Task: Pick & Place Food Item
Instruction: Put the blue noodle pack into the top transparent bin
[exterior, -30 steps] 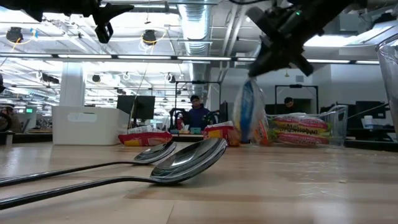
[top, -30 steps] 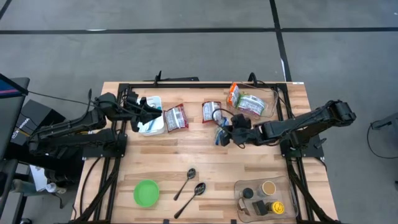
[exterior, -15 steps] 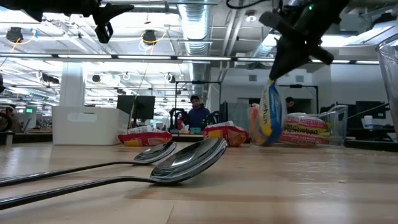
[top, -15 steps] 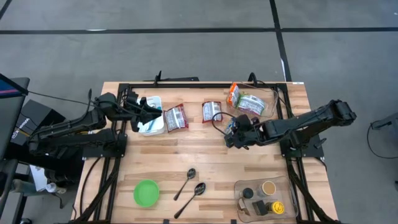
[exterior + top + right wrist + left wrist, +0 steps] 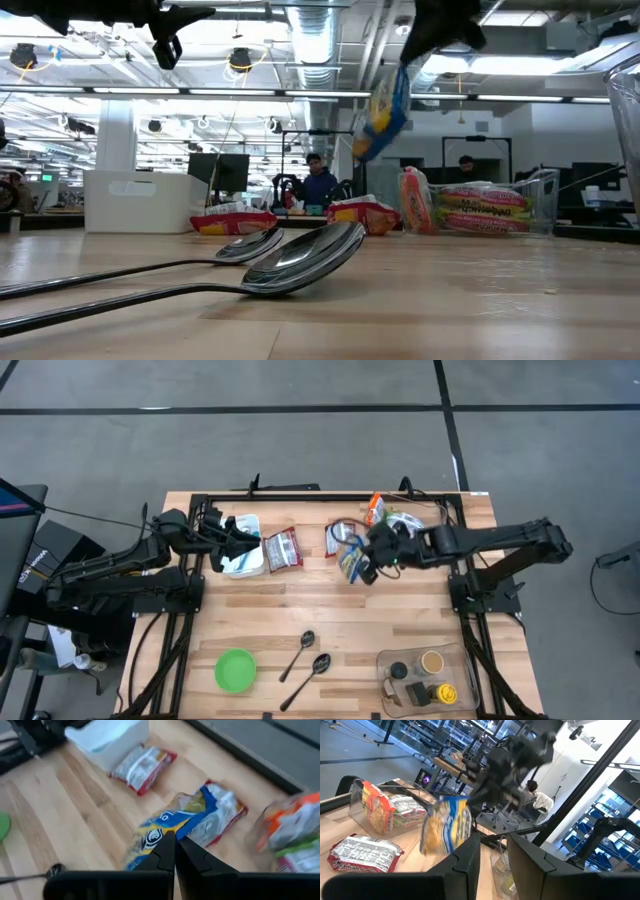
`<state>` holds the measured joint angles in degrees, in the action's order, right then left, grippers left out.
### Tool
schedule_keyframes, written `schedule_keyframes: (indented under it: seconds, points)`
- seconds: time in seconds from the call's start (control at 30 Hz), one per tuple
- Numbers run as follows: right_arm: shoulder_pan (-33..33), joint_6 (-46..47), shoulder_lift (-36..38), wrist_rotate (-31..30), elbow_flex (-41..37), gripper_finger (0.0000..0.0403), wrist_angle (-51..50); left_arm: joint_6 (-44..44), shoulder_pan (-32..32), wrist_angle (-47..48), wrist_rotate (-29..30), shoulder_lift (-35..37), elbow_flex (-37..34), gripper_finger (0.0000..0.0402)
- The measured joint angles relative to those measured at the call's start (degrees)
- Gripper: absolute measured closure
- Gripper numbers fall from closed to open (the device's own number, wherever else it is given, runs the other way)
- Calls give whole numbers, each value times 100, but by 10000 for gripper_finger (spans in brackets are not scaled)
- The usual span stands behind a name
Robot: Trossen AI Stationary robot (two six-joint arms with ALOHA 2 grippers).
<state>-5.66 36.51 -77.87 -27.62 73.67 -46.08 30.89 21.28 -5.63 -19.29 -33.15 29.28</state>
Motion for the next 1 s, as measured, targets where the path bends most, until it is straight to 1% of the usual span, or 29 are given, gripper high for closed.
schedule_keyframes:
  seconds: [0.2,0.33,0.6,0.73,1.0]
  points:
    - [394,-339,0,-6,696,403,-499,0,1,0,2,0,0,309]
    - [693,-418,4,-6,957,403,-840,0,2,0,4,0,0,309]
    - [1364,-418,2,-4,1022,403,-1329,0,1,1,25,-1,0,309]
    - [1752,-547,8,-2,1022,403,-1736,0,2,2,24,-1,0,309]
    - [2595,-812,267,-1,1025,403,-2620,0,0,2,20,-2,0,309]
